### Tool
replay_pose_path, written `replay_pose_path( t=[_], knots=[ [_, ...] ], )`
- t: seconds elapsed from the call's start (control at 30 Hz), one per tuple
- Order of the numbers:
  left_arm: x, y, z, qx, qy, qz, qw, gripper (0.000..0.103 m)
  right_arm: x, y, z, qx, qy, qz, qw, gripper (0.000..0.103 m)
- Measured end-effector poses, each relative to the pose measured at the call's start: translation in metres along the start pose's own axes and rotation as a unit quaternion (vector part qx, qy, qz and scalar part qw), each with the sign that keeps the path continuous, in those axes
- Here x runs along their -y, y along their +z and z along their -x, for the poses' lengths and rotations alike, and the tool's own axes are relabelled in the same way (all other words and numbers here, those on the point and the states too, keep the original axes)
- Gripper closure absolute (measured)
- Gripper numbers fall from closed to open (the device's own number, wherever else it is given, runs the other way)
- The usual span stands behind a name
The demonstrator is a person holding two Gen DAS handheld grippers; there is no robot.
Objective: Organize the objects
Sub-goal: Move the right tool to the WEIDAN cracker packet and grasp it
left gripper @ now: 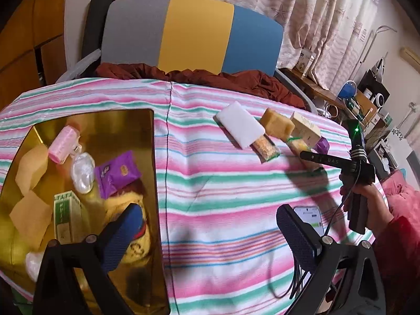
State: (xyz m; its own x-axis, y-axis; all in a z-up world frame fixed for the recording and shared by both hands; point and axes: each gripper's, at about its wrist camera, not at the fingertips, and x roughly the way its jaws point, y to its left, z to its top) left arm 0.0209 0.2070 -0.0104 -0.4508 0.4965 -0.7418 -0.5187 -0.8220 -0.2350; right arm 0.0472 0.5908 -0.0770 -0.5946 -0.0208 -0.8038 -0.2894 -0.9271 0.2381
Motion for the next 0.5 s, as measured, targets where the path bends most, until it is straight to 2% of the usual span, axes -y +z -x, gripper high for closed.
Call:
replay_pose_path(
  t=[0.03, 0.13, 0.17, 0.23, 0.3, 0.4, 0.5],
  knots=[
    [0.000, 0.004, -0.002, -0.001, 0.001, 0.000, 1.0000, 0.000, -0.002, 0.002, -0.004, -0.004, -0.001, 0.003, 1.000, 0.026],
    [0.003, 0.013, -0.007, -0.001, 0.014, 0.000, 0.9999, 0.000, -0.009, 0.006, -0.019, -0.030, -0.043, 0.016, 0.998, 0.028],
    [0.004, 0.017, -0.009, -0.001, 0.017, -0.002, 0.9999, 0.000, -0.014, 0.006, -0.018, -0.022, -0.052, 0.024, 0.998, 0.040],
    [0.008, 0.023, -0.014, 0.000, 0.019, -0.006, 0.9998, 0.000, -0.019, 0.000, -0.015, -0.011, -0.062, 0.023, 0.998, 0.054],
    [0.015, 0.028, -0.021, -0.001, 0.024, -0.014, 0.9996, 0.000, -0.018, -0.008, -0.011, 0.000, -0.059, 0.017, 0.998, 0.055],
    [0.025, 0.036, -0.037, -0.017, 0.010, -0.023, 0.9995, 0.000, -0.016, -0.027, -0.001, 0.020, -0.059, 0.001, 0.998, 0.055],
    [0.041, 0.046, -0.057, -0.034, 0.006, -0.035, 0.9988, 0.000, -0.016, -0.045, 0.012, 0.040, -0.074, -0.012, 0.996, 0.055]
  ],
)
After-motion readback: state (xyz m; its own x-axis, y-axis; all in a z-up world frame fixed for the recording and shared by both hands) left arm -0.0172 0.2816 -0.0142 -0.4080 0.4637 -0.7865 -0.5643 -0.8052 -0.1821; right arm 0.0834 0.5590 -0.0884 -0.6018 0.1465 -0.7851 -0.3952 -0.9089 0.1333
